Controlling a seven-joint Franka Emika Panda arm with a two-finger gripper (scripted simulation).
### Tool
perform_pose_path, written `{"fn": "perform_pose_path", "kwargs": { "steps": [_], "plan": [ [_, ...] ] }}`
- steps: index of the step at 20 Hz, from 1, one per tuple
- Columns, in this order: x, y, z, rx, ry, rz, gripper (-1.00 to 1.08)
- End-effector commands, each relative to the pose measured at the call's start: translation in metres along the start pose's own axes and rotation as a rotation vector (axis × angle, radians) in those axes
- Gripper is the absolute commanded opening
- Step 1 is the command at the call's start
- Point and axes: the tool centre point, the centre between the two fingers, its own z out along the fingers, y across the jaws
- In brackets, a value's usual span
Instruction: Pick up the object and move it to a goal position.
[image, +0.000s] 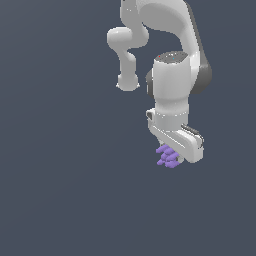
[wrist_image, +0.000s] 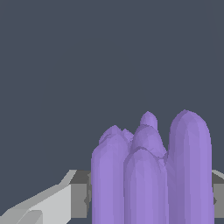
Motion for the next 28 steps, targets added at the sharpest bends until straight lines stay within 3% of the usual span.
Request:
{"fn": "perform_pose_path", "kwargs": {
  "steps": [1, 8, 15, 21, 28],
  "plan": [
    [-0.006, -0.03, -0.028, 0.077, -0.01, -0.054, -1.0],
    [-0.026, -0.09, -0.104, 0.261, -0.037, -0.185, -1.0],
    [-0.047, -0.126, -0.173, 0.411, -0.063, -0.291, -1.0],
    [-0.06, -0.14, -0.215, 0.497, -0.081, -0.352, -1.0],
    [-0.068, -0.146, -0.242, 0.55, -0.093, -0.389, -1.0]
  ]
}}
